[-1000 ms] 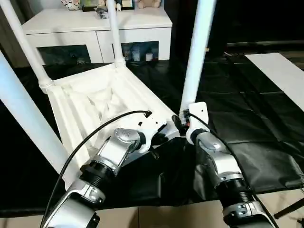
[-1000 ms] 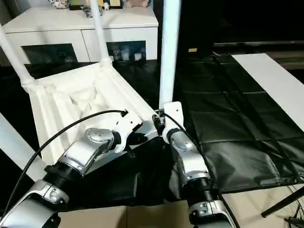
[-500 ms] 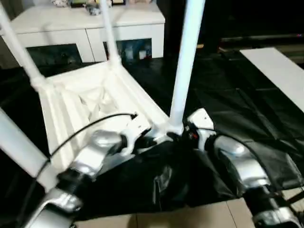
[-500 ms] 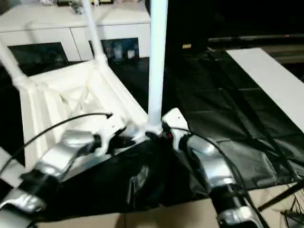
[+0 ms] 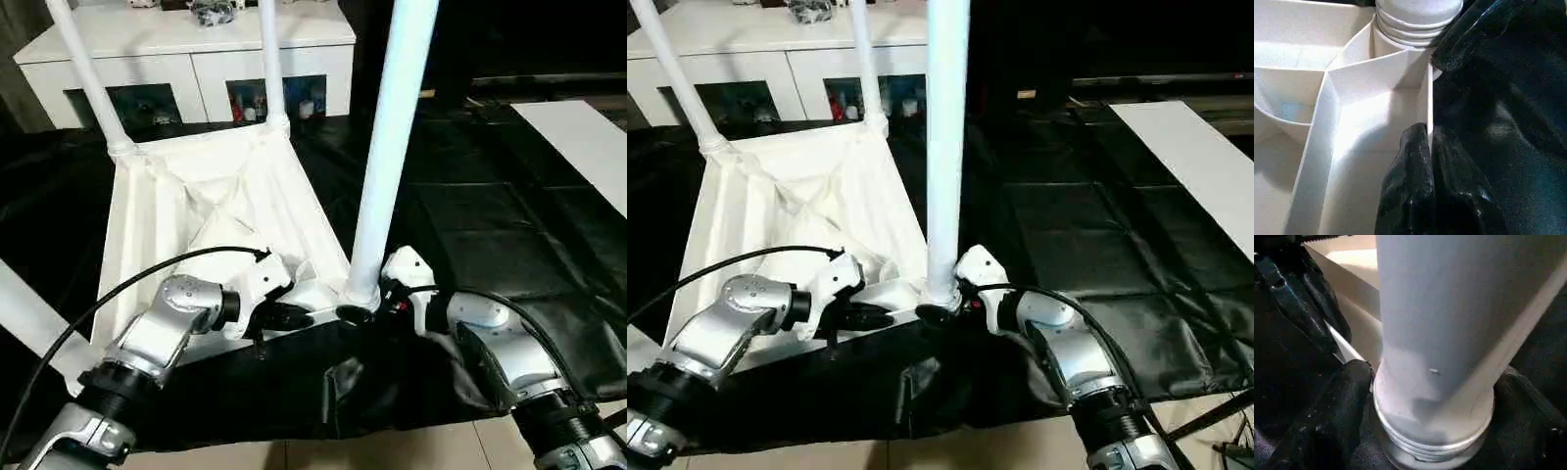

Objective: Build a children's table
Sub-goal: Rotate leg to tighten

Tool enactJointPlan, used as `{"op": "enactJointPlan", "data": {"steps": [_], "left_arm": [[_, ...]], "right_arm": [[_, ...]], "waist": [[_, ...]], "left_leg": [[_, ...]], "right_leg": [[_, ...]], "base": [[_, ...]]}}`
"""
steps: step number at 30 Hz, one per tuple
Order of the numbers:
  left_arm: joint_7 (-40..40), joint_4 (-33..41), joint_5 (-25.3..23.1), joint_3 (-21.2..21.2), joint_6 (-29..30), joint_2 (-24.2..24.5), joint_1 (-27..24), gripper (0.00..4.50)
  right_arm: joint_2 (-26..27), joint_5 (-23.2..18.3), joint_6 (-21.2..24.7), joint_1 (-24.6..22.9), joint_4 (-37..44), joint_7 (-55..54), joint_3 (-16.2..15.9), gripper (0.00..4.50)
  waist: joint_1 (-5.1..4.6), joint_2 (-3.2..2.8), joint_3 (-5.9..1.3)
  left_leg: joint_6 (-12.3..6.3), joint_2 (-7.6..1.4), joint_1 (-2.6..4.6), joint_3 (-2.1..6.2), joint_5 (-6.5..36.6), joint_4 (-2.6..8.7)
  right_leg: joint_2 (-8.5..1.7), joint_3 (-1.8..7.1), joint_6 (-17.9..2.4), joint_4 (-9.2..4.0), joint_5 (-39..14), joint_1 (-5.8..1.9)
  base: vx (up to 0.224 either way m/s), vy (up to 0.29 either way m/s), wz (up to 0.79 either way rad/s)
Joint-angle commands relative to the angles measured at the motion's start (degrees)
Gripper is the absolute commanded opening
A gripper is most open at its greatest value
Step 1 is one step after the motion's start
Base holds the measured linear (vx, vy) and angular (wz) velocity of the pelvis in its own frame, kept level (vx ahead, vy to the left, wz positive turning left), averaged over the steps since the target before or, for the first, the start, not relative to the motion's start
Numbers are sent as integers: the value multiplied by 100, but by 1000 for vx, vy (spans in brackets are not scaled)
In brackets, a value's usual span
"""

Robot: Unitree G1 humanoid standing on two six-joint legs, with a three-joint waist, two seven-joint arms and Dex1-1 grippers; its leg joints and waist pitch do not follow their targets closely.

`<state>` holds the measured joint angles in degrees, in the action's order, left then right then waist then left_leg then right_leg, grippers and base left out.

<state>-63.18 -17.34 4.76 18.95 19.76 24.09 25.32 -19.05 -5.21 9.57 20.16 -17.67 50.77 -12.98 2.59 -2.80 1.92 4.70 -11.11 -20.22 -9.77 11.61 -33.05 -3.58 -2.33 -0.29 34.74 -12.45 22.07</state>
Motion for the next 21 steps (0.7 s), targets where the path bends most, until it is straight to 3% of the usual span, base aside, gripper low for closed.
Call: {"op": "enactJointPlan", "data": {"steps": [1, 3, 5, 12, 21], "left_arm": [[-296, 130, 114, 184, 41, -35, -67, 0], [-314, 156, 109, 180, 69, -14, -86, 0], [-318, 164, 110, 180, 78, -2, -94, 0], [-346, 224, 104, 202, 124, 24, -154, 0], [-191, 188, -57, 233, 318, 55, -180, 0]], "right_arm": [[0, -141, 70, -49, 185, 131, -45, 363], [-21, -172, 88, -51, 188, 206, -38, 363], [-29, -173, 86, -47, 156, 232, -35, 328], [-22, -210, 156, -102, 189, 298, -44, 273], [38, -89, 194, -136, 111, 65, -50, 269]], "waist": [[-5, 30, -283], [1, 28, -284], [11, 28, -280], [33, 23, -279], [26, 28, -287]], "left_leg": [[-422, -175, -11, 29, 592, 330], [-443, -180, -8, 29, 572, 327], [-424, -181, -2, 27, 629, 329], [-363, -175, -2, 28, 654, 327], [-399, -167, -6, 27, 571, 312]], "right_leg": [[-365, 228, -1510, -328, 251, -293], [-367, 227, -1521, -326, 281, -292], [-366, 224, -1524, -332, 187, -285], [-367, 230, -1483, -332, 62, -287], [-357, 223, -1503, -316, 181, -288]], "base": [[0, 0, 0], [0, 0, 0], [0, 0, 0], [0, 0, 0], [0, 0, 0]]}}
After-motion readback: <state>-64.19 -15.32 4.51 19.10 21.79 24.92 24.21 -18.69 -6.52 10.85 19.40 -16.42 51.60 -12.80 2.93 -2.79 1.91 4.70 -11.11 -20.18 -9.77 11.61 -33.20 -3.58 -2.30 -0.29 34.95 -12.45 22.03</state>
